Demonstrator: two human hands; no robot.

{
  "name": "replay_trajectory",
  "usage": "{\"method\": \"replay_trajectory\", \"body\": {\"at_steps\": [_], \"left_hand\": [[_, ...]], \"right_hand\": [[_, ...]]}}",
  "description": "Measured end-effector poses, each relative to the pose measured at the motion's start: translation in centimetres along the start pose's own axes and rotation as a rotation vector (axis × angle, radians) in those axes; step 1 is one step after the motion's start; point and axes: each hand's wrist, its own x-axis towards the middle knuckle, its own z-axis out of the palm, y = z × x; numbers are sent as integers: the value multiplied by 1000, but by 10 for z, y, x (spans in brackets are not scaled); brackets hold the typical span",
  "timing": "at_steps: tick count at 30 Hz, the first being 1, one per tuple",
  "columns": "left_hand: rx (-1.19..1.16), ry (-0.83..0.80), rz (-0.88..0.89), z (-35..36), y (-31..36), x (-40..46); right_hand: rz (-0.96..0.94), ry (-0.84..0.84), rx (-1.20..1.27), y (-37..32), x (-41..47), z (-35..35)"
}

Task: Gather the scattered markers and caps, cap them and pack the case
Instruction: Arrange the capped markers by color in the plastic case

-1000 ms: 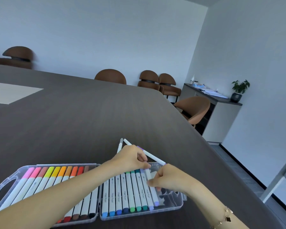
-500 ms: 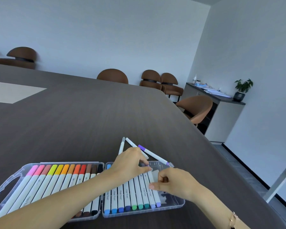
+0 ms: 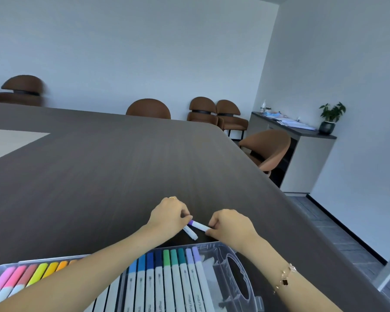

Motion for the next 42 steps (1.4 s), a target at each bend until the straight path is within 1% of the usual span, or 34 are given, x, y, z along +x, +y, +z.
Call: {"method": "replay_trajectory", "body": {"at_steps": [3, 6, 8, 11, 13, 17, 20, 23, 27, 34, 42], "left_hand": [[-18, 7, -19, 4, 0, 2], [-142, 58, -12, 0, 0, 1], [-279, 45, 1, -6, 3, -1], [-406, 8, 17, -13, 10, -13], [-420, -13, 34, -14, 14, -23], [-425, -110, 90, -14, 23, -45], [-455, -163, 102, -14, 25, -58], [-435, -160, 131, -11, 27, -67], [-339, -114, 154, -6, 29, -70], [-277, -34, 204, -4, 30, -71], [-195, -60, 292, -8, 30, -71]], "right_hand": [[6, 5, -28, -2, 3, 1], [43, 59, 4, -2, -3, -6], [87, 56, 100, 0, -10, -12], [142, -29, 322, 3, -27, -19], [157, -92, 408, 2, -41, -23], [187, -198, 430, -7, -71, -22], [213, -222, 450, -11, -88, -13], [217, -240, 500, -15, -100, -5], [154, -161, 366, -18, -106, 6], [20, -137, 167, -14, -112, 2], [-149, -145, 137, -9, -108, 0]]}}
